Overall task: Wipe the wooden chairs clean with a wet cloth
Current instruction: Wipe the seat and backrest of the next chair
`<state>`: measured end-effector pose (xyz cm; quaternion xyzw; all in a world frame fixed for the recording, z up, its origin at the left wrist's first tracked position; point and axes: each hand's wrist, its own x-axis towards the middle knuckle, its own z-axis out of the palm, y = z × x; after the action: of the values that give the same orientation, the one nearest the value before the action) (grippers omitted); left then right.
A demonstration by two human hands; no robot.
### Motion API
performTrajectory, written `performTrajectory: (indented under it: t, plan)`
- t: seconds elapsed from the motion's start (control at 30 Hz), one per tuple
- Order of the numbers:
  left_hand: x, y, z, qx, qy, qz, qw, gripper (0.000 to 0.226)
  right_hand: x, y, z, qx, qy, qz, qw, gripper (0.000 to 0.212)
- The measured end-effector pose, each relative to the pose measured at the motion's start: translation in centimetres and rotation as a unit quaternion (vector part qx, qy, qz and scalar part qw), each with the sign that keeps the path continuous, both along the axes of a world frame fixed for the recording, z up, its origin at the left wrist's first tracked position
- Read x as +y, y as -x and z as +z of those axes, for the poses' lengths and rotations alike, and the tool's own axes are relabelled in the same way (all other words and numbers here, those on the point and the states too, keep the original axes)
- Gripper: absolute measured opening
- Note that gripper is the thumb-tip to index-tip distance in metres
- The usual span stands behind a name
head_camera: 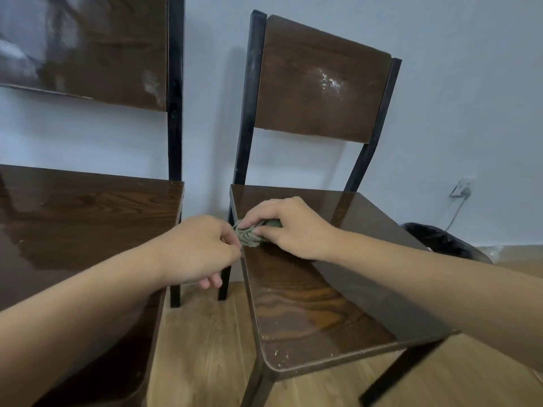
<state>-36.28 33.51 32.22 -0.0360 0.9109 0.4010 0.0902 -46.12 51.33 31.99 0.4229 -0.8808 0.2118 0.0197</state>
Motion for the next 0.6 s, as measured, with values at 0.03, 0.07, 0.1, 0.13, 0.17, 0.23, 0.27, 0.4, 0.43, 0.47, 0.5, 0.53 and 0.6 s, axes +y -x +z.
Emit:
performTrajectory:
  t: [0.03, 0.07, 0.1, 0.13, 0.17, 0.23, 0.27, 0.4, 0.43, 0.47, 0.5, 0.53, 0.6]
  plan:
    - [0.0, -0.5, 0.0, 0.003, 0.009, -0.013, 1.000, 0.013, 1.0, -1.7, 0.1, -0.002, -0.004, 0.008, 1.000, 0.027]
    - [-0.1, -0.9, -0.1, 0.007, 0.017, -0.025, 1.000, 0.012, 2.1, -3.5, 0.1, -0.005, -0.007, 0.012, 1.000, 0.027]
    - [-0.1, -1.4, -0.1, 0.015, 0.026, -0.034, 0.999, 0.012, 3.0, -5.2, 0.0, -0.008, -0.009, 0.017, 1.000, 0.027]
    - [-0.1, -1.7, -0.2, 0.026, 0.037, -0.041, 0.998, 0.012, 3.9, -6.9, 0.0, -0.011, -0.006, 0.026, 1.000, 0.027]
    - [-0.2, -2.0, -0.3, 0.036, 0.052, -0.048, 0.997, 0.013, 4.6, -8.5, 0.0, -0.014, 0.000, 0.036, 0.999, 0.026]
    - [-0.1, -2.5, -0.4, 0.055, 0.081, -0.058, 0.993, 0.014, 5.7, -11.1, -0.1, -0.021, 0.012, 0.055, 0.998, 0.023]
    - [0.0, -2.6, -0.5, 0.063, 0.091, -0.060, 0.992, 0.013, 6.1, -12.1, -0.2, -0.025, 0.013, 0.062, 0.998, 0.022]
    - [0.4, -3.0, -0.6, 0.076, 0.095, -0.061, 0.991, 0.011, 7.2, -14.0, -0.1, -0.028, 0.007, 0.081, 0.996, 0.021]
    - [0.5, -3.1, -0.7, 0.077, 0.094, -0.060, 0.991, 0.011, 7.4, -14.3, -0.1, -0.021, 0.001, 0.090, 0.996, 0.021]
    - [0.7, -3.1, -0.7, 0.079, 0.095, -0.058, 0.991, 0.010, 7.6, -14.5, -0.1, -0.012, -0.007, 0.099, 0.995, 0.021]
    - [0.8, -3.1, -0.8, 0.084, 0.099, -0.055, 0.990, 0.010, 7.8, -14.7, -0.2, -0.002, -0.016, 0.106, 0.994, 0.021]
    - [1.0, -3.1, -0.9, 0.090, 0.104, -0.050, 0.989, 0.009, 8.0, -14.8, -0.2, 0.010, -0.023, 0.114, 0.993, 0.022]
    - [1.2, -3.1, -1.1, 0.101, 0.116, -0.045, 0.987, 0.009, 8.7, -15.0, -0.3, 0.042, -0.042, 0.127, 0.990, 0.021]
